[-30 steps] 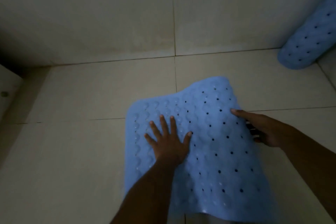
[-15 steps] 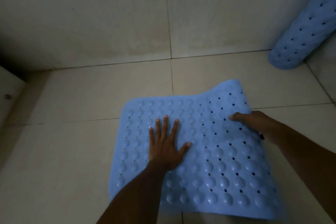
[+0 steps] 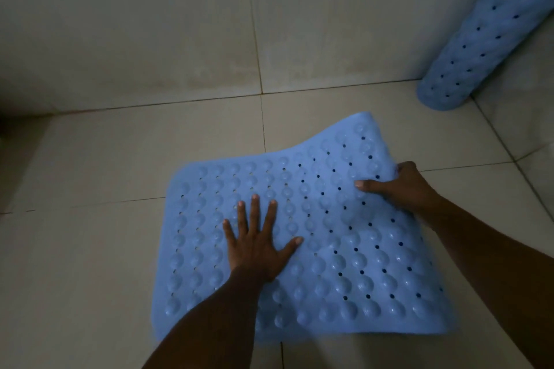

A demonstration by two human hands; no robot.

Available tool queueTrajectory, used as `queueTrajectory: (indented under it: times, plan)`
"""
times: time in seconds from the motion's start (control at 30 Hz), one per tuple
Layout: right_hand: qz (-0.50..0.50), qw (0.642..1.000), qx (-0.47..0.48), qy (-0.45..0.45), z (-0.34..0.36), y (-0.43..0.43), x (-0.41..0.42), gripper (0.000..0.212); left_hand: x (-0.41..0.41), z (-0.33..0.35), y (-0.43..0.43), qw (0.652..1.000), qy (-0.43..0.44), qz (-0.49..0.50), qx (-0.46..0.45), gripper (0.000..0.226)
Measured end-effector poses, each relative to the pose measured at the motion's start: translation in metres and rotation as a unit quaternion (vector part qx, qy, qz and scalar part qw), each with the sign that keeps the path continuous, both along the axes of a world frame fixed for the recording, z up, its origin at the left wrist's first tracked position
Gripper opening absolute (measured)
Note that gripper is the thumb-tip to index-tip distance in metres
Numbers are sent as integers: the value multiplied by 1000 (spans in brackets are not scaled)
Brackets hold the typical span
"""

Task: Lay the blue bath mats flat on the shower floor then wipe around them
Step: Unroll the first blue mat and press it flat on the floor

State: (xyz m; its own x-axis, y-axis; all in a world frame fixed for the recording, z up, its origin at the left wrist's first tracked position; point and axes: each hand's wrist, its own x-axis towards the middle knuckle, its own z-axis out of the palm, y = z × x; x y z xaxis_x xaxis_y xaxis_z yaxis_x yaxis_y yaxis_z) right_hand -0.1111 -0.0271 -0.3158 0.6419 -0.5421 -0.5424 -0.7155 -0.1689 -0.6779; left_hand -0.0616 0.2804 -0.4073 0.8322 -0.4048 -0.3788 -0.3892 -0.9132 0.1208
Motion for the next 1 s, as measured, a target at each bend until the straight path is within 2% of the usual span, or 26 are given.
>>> queueTrajectory:
  times: [0.07,0.13,0.27,0.33,0.43,0.53,0.57,0.67,0.8,0.83,0.9,1.0]
  plan:
    - [15,996,85,2,10,0,-4,68,0,0,0,1000,-1,-1,-1,98]
    - [29,987,154,26,17,-7,-10,54,0,1,0,1000,-2,-1,-1,98]
    - [49,975,206,71,20,-24,-18,72,1,0,0,1000,1,-1,3,99]
    - [52,980,175,78,22,-29,-19,71,2,0,-1,1000,2,1,5,99]
    - [29,998,35,47,22,-34,-18,66,2,0,-1,1000,3,5,3,99]
    - [-11,995,-89,44,17,-38,-16,87,4,-1,-1,1000,6,11,-1,100]
    - [-8,991,-120,62,16,-41,-16,82,5,0,-2,1000,8,10,1,100]
    - [31,975,-187,118,10,-55,-18,49,6,0,-3,1000,15,7,4,101]
    - [80,967,-175,169,-15,-54,-26,44,8,2,-2,1000,23,4,-3,103]
    - [69,971,-163,159,-21,-50,-30,47,8,2,-2,1000,27,5,-5,105]
    - [57,970,-167,168,-30,-37,-38,70,10,3,-1,999,40,4,-3,110]
    - [103,950,-204,215,-44,-16,-48,89,11,3,0,999,53,-4,5,121]
